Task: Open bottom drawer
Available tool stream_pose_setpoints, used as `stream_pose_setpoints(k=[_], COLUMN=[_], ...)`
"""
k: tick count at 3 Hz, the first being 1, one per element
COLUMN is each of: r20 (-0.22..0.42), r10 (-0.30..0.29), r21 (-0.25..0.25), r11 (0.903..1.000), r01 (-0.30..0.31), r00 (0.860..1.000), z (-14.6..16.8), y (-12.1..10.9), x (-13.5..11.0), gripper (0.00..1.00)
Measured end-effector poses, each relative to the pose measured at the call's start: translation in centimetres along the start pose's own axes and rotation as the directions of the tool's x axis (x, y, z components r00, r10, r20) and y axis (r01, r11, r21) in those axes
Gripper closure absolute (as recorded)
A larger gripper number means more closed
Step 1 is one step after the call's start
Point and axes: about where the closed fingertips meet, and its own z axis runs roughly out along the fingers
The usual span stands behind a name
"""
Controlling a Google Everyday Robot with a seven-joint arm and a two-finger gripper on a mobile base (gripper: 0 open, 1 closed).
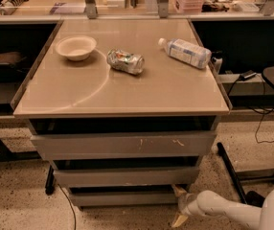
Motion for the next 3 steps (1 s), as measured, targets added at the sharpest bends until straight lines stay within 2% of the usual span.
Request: stream_pose_setpoints(k=[2, 3], r20=[0.015, 0.038], r10=[0.008, 0.026], r21=[-0.006, -0.026], r11=[1.0, 0.9994], r01=[-0.008, -0.025], r00=[1.0, 0.999], z=[0.5, 3.0], y=[-0.1, -0.7], x=[0.2, 1.0], gripper=[0.0, 0.0])
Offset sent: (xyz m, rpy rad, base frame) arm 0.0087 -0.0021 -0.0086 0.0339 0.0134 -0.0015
